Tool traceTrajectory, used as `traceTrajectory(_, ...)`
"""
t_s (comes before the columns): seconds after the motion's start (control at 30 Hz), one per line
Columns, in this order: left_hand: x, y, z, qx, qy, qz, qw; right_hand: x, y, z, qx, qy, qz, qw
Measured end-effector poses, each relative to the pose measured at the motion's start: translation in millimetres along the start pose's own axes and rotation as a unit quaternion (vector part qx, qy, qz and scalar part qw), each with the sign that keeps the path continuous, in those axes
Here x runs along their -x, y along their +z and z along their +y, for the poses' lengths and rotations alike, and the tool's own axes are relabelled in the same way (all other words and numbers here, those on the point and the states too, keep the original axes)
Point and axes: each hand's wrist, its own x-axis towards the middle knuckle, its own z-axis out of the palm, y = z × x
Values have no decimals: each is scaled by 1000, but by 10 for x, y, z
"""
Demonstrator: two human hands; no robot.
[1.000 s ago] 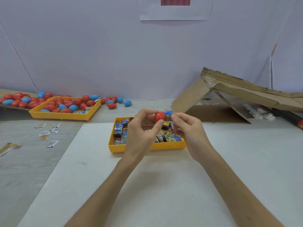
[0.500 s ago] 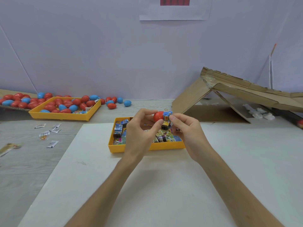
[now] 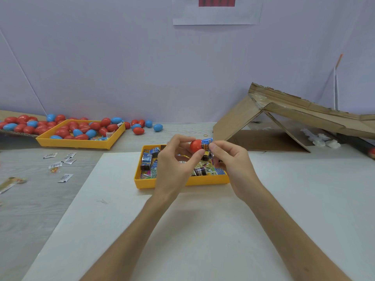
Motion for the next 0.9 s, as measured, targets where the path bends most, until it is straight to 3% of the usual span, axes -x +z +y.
traceTrajectory(0.33,-4,-6,12,-3,-4,1,1000,49,34,-46,26,-25,-2,999)
traceTrajectory(0.57,-29,-23,0,73,-52,-4,996,44,30,-63,19,-49,36,998)
traceTrajectory(0.7,-45,-51,21,182,-101,-41,977,3,-34,-104,-62,16,34,997)
traceTrajectory(0.9,-50,-65,42,290,-153,-119,937,14,-23,-122,-160,135,-82,975)
